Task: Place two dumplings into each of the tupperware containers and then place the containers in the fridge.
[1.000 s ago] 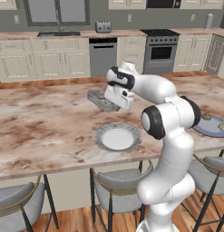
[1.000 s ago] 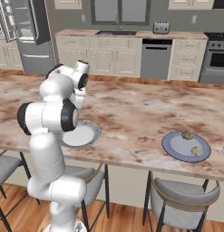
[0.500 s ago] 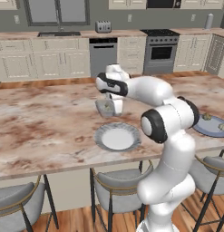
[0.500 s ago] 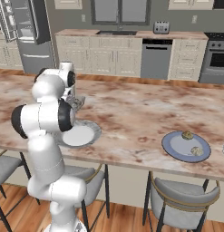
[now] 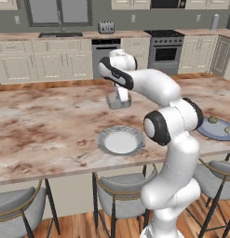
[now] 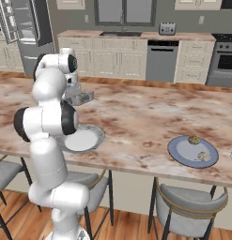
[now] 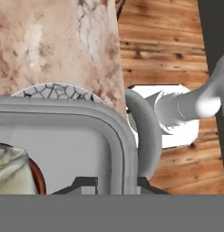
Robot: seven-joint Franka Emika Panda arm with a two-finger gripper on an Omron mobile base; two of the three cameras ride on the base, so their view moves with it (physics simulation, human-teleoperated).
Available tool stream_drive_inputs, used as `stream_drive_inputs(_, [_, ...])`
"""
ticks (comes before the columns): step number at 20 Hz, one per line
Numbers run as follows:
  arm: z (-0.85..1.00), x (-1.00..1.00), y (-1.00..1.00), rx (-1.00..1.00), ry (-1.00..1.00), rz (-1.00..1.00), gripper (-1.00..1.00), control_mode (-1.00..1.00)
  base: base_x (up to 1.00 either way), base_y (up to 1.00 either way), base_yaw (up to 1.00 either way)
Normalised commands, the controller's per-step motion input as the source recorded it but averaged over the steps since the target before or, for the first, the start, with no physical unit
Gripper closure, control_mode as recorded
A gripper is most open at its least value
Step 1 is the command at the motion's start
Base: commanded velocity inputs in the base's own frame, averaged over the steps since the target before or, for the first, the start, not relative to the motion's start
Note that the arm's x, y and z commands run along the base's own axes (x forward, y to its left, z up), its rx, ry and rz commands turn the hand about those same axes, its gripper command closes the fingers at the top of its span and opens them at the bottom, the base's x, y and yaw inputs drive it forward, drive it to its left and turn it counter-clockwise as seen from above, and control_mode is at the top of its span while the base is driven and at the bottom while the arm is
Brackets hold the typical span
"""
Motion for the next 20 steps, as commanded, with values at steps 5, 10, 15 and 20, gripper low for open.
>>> stream_drive_inputs(5, [0.10,-1.00,-0.61,0.00,-0.36,0.04,1.00,-1.00,0.00,0.00,0.00])
stream_drive_inputs(10, [0.36,-0.97,-0.52,0.07,-0.19,0.00,1.00,-1.00,0.00,0.00,0.00])
stream_drive_inputs(15, [0.31,-0.68,-0.20,0.06,0.02,0.00,1.00,-1.00,0.00,0.00,0.00])
stream_drive_inputs(20, [0.08,-0.37,-0.10,0.02,0.12,0.01,1.00,-1.00,0.00,0.00,0.00])
